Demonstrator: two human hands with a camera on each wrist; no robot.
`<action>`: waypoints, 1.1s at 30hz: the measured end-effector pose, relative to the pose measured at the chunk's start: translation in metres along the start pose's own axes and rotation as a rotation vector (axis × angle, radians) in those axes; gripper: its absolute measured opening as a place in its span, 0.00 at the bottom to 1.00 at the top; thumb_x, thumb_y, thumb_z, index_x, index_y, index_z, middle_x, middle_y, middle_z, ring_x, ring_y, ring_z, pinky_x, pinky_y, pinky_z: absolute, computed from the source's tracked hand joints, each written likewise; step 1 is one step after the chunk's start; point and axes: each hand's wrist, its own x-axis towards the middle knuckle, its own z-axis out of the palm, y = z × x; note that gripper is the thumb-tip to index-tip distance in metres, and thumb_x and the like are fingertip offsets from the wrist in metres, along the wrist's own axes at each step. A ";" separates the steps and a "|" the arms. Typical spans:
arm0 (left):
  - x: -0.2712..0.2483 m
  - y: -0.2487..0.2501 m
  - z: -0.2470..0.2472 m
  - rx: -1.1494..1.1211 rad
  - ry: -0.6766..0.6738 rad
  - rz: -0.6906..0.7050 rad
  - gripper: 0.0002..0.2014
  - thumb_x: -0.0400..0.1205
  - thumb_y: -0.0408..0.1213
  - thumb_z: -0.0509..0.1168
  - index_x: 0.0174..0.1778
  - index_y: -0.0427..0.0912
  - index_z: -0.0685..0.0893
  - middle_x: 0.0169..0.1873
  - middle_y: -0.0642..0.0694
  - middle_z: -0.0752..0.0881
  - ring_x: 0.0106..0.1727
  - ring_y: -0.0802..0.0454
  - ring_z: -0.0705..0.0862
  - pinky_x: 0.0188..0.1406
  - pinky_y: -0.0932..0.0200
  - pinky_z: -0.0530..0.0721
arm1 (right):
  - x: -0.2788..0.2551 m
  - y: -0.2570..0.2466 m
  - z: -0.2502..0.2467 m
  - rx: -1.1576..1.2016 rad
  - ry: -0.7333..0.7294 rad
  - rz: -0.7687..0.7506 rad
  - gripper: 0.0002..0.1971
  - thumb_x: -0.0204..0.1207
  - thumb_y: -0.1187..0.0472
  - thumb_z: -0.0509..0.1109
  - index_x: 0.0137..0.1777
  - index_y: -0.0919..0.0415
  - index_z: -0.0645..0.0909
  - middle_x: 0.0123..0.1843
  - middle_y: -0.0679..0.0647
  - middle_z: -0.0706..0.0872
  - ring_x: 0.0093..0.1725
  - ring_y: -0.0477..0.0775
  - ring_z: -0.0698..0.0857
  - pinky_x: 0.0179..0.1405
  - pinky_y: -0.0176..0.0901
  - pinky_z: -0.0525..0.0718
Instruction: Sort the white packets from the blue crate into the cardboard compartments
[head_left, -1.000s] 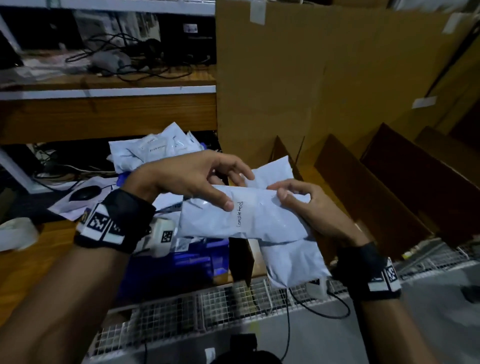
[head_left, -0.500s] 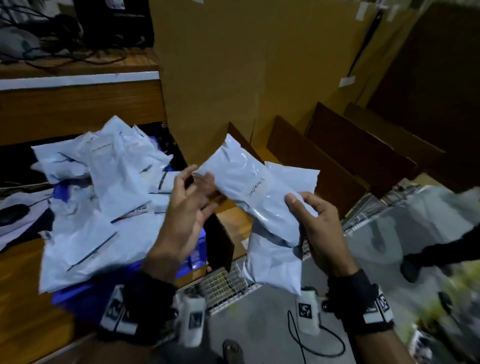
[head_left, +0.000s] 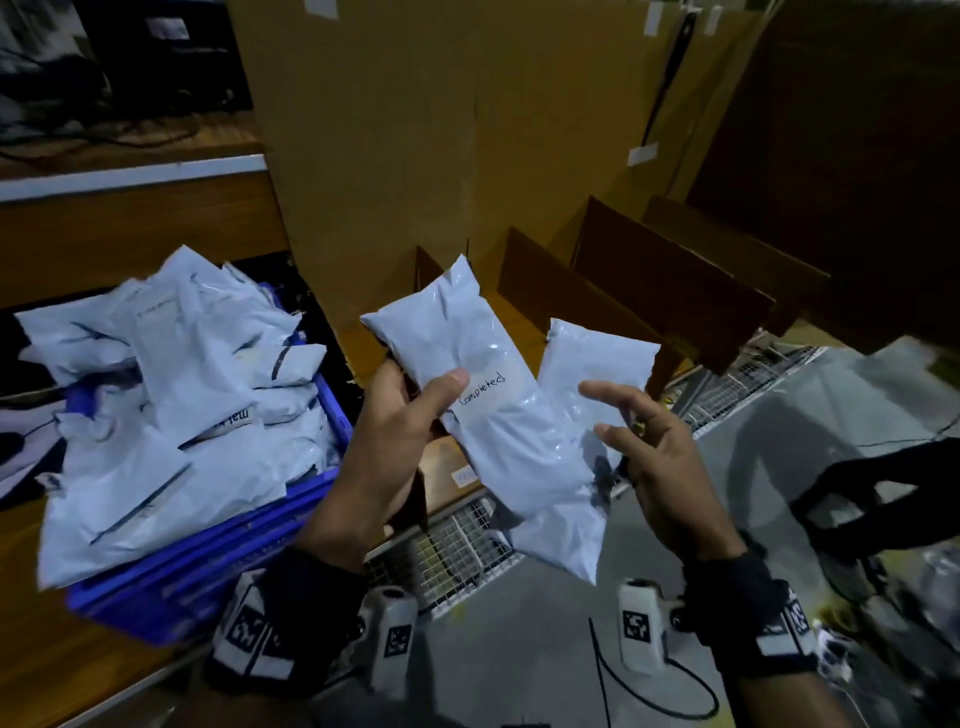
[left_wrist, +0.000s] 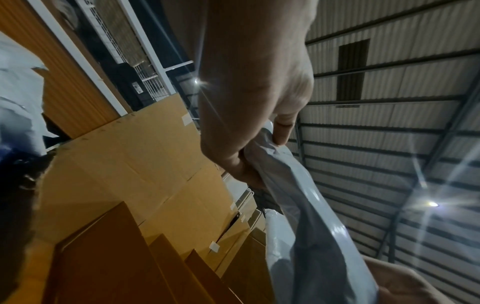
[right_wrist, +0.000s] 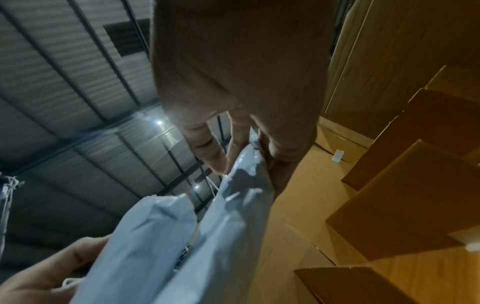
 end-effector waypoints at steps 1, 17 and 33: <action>-0.001 -0.001 0.008 0.001 0.005 -0.012 0.28 0.79 0.40 0.76 0.75 0.41 0.81 0.67 0.45 0.91 0.69 0.43 0.90 0.65 0.42 0.89 | 0.000 0.000 -0.009 0.002 -0.003 -0.001 0.22 0.84 0.78 0.67 0.69 0.55 0.88 0.74 0.45 0.86 0.76 0.41 0.80 0.65 0.48 0.83; 0.006 -0.091 0.222 0.182 -0.066 -0.055 0.23 0.85 0.40 0.75 0.77 0.49 0.80 0.67 0.52 0.91 0.67 0.48 0.91 0.66 0.42 0.88 | -0.009 0.016 -0.243 -0.052 0.057 -0.037 0.30 0.79 0.84 0.62 0.72 0.56 0.86 0.73 0.44 0.85 0.82 0.39 0.75 0.65 0.51 0.85; 0.207 -0.200 0.400 0.262 -0.097 -0.177 0.34 0.88 0.36 0.73 0.84 0.56 0.62 0.67 0.49 0.87 0.62 0.51 0.91 0.44 0.59 0.91 | 0.135 0.058 -0.428 -0.202 0.354 0.117 0.30 0.78 0.83 0.63 0.66 0.49 0.87 0.69 0.32 0.86 0.70 0.79 0.71 0.66 0.79 0.82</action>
